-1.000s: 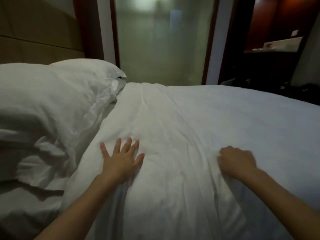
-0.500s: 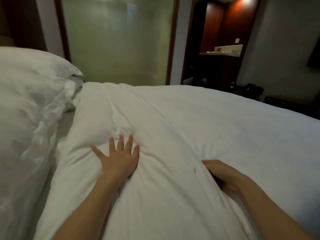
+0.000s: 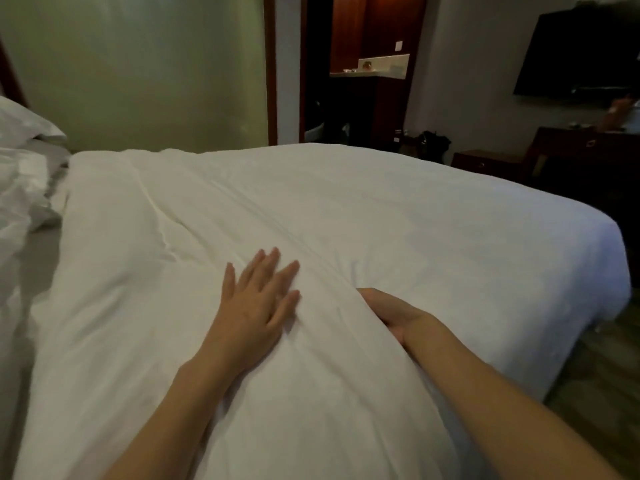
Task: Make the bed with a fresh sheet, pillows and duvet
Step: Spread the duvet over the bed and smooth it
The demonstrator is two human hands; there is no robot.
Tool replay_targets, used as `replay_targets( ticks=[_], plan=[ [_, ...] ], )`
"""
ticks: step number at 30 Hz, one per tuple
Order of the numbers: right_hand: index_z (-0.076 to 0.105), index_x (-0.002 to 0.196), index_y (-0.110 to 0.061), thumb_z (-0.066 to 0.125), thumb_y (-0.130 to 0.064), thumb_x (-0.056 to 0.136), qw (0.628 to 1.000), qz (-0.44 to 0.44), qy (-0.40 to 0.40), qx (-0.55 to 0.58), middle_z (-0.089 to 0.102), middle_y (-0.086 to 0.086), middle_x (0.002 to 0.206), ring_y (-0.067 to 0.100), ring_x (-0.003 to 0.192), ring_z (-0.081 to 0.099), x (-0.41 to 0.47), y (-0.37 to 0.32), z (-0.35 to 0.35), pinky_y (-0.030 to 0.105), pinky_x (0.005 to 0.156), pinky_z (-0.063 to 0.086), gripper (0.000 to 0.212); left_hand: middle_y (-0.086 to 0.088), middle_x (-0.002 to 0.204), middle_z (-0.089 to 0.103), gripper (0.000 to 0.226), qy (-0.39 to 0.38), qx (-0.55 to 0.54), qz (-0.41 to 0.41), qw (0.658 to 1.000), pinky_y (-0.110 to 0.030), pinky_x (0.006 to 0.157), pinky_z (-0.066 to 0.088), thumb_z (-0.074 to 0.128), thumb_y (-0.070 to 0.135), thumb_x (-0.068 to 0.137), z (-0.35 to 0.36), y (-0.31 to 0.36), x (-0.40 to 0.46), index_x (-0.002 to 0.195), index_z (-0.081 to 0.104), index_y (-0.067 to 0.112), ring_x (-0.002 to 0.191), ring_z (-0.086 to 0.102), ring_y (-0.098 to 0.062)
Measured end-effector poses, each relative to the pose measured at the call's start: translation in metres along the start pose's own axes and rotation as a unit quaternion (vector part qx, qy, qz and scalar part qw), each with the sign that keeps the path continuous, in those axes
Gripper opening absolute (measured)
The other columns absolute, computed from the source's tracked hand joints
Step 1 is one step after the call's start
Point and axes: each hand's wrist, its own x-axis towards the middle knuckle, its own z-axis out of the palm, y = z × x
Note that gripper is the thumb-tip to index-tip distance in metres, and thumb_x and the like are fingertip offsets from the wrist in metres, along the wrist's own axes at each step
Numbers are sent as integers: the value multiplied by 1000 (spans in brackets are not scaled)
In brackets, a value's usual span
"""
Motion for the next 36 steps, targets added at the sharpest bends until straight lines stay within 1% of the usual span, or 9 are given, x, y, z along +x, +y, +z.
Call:
replay_targets(
  ticks=[9, 15, 17, 21, 25, 26, 29, 33, 36],
  plan=[
    [68, 117, -8, 66, -35, 88, 993, -37, 67, 91, 71, 12, 111, 26, 104, 66, 3, 0, -20, 41, 100, 48, 39, 9, 154, 28, 61, 7, 11, 48, 999, -33, 117, -1, 10, 59, 95, 2, 2, -12, 144, 37, 34, 144, 11, -4],
    [67, 107, -3, 55, -25, 95, 988, -67, 132, 43, 72, 12, 101, 26, 91, 67, 3, -14, -35, 33, 80, 52, 28, 16, 156, 17, 62, -29, 1, 47, 998, -30, 119, -6, 9, 61, 92, 0, 0, -12, 145, 30, 38, 144, 1, 3],
    [66, 91, -5, 60, -31, 92, 967, -87, 215, -104, 70, 11, 95, 24, 84, 65, 7, -13, -35, 29, 71, 49, 27, 16, 156, 16, 63, -43, 5, 47, 998, -31, 119, -7, 9, 61, 90, -1, -1, -12, 145, 30, 39, 144, 0, 3],
    [51, 97, -18, 57, -52, 87, 761, -117, 362, -525, 56, 0, 97, 24, 93, 55, 12, -2, -23, 32, 69, 39, 36, 14, 157, 19, 66, -66, 26, 45, 996, -34, 119, -7, 6, 60, 88, -1, 1, -11, 145, 33, 37, 145, 4, 0],
    [60, 100, -13, 79, -37, 73, 505, -274, 440, -690, 59, 6, 94, 27, 85, 59, -6, -2, -7, 35, 68, 45, 41, 15, 157, 16, 71, -84, 33, 37, 995, -33, 118, -11, 1, 60, 84, -2, 4, -8, 144, 32, 39, 145, 1, -1],
    [63, 96, -13, 75, -44, 78, 521, -277, 421, -689, 60, 7, 93, 28, 84, 60, -14, -2, 0, 35, 70, 45, 38, 16, 157, 14, 73, -91, 39, 35, 995, -33, 117, -12, -2, 61, 83, -3, 4, -8, 145, 30, 39, 145, -1, 0],
    [59, 112, -11, 31, -72, 89, 705, -82, 310, -632, 58, 9, 114, 29, 104, 56, -32, 8, 13, 34, 84, 41, 71, 18, 158, 10, 76, -104, 52, 30, 993, -34, 117, -15, -7, 61, 80, -3, 6, -7, 146, 26, 41, 145, -5, 0],
    [59, 106, -11, 37, -67, 91, 727, -60, 288, -620, 62, 10, 116, 29, 106, 57, -37, 9, 25, 31, 80, 40, 62, 17, 157, 14, 75, -109, 48, 32, 992, -33, 116, -16, -5, 62, 80, -3, 7, -5, 143, 31, 41, 145, -3, -1],
    [57, 113, -9, 49, -52, 94, 885, -63, 220, -405, 63, 5, 110, 19, 98, 60, -40, -4, 21, 26, 77, 46, 48, 17, 157, 13, 74, -109, 55, 36, 992, -33, 116, -15, -4, 62, 80, -5, 5, -4, 144, 28, 42, 145, -3, -1]
  ],
)
